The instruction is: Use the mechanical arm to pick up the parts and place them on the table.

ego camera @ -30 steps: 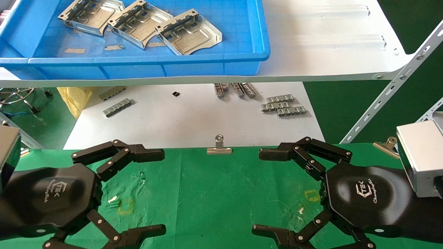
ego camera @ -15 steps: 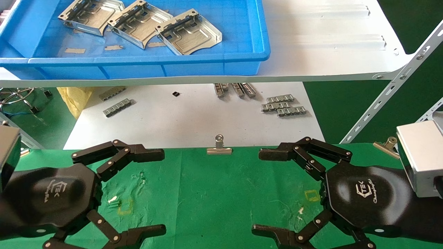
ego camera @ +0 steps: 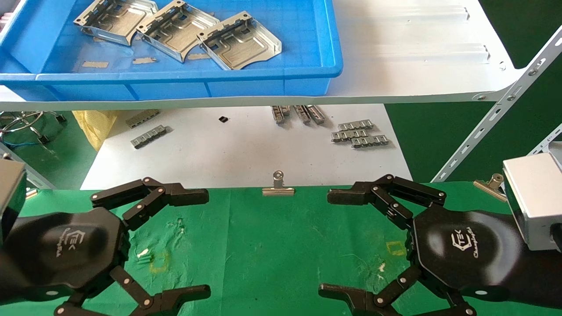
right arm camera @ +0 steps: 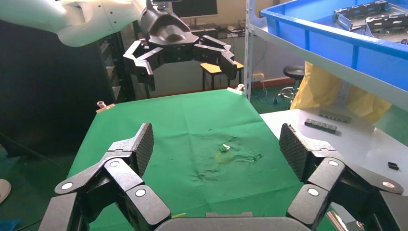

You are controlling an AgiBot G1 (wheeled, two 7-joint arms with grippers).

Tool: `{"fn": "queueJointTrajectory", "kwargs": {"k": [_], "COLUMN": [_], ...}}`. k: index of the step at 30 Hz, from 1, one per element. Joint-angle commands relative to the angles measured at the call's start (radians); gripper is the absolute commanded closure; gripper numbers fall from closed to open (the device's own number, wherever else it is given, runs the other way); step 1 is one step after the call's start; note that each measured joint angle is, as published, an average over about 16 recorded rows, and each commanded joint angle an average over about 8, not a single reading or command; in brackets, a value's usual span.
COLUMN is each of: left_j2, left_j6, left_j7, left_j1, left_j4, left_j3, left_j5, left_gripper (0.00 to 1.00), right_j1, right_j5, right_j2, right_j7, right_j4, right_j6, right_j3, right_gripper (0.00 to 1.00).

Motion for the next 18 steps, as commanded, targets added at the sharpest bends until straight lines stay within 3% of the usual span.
{"fn": "queueJointTrajectory", "kwargs": {"k": [1, 18], "left_j2": [0.000, 0.000], "left_j6": [0.000, 0.000], "left_j7": [0.000, 0.000], "left_j1": [0.000, 0.000], "left_j4": [0.000, 0.000], "left_j3": [0.000, 0.000], "left_j5": [0.000, 0.000], "left_gripper": [0.00, 0.00], "right_j1": [0.000, 0.000], "right_j5": [0.000, 0.000], "right_j2": [0.000, 0.000], "right_j7": [0.000, 0.000], "right_j4": [0.000, 0.000], "right_j6": [0.000, 0.000], "right_j3": [0.000, 0.000], "right_gripper": [1.00, 1.00]}}
